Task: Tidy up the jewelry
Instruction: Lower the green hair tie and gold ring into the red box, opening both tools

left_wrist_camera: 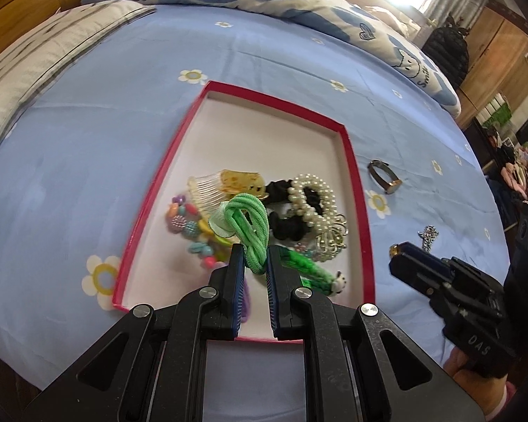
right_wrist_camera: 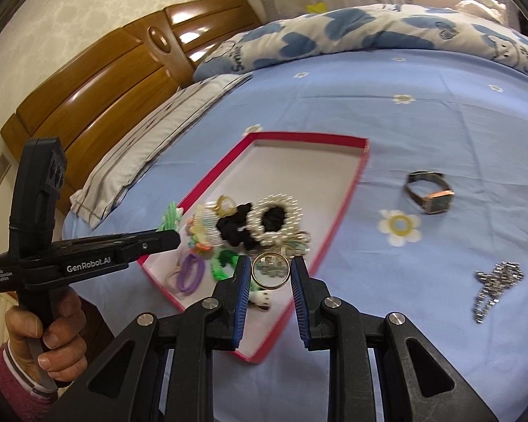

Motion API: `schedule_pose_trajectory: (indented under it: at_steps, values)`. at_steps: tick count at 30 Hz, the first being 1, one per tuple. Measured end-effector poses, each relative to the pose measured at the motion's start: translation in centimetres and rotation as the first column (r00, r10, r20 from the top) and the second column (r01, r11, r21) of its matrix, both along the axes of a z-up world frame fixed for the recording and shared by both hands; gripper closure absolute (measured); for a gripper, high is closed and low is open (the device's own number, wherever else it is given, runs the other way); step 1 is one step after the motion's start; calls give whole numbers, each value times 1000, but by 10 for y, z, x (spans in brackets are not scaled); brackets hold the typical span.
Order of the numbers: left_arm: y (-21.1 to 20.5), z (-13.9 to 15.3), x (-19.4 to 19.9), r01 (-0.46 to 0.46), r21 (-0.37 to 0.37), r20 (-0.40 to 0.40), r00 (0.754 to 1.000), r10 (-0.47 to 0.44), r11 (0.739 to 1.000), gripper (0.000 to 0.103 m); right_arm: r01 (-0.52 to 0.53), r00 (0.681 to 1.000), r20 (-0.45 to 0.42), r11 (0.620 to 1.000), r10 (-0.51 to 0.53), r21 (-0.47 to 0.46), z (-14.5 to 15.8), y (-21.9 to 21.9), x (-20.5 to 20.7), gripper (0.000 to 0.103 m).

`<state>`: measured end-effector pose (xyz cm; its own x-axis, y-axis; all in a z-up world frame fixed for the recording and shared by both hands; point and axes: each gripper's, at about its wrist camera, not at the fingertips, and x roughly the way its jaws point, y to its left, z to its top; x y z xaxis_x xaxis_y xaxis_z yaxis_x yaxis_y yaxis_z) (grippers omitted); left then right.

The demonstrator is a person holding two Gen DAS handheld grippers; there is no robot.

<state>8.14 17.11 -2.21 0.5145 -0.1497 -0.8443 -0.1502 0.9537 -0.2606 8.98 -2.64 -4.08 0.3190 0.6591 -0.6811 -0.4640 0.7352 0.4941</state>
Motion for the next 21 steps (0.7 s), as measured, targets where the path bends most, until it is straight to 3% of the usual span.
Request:
schedule_pose_trajectory:
  at_steps: [10,21]
  values:
    - [16,-21,8,-24,-21,-50,998,23,1000,93,-83,996,-20,996,83,-33,-14,42,6,80]
    - [22,-41,12,-35,-31,-105,994,31,999,88,-133,989,-75,988,126,-84,-39,60,9,80]
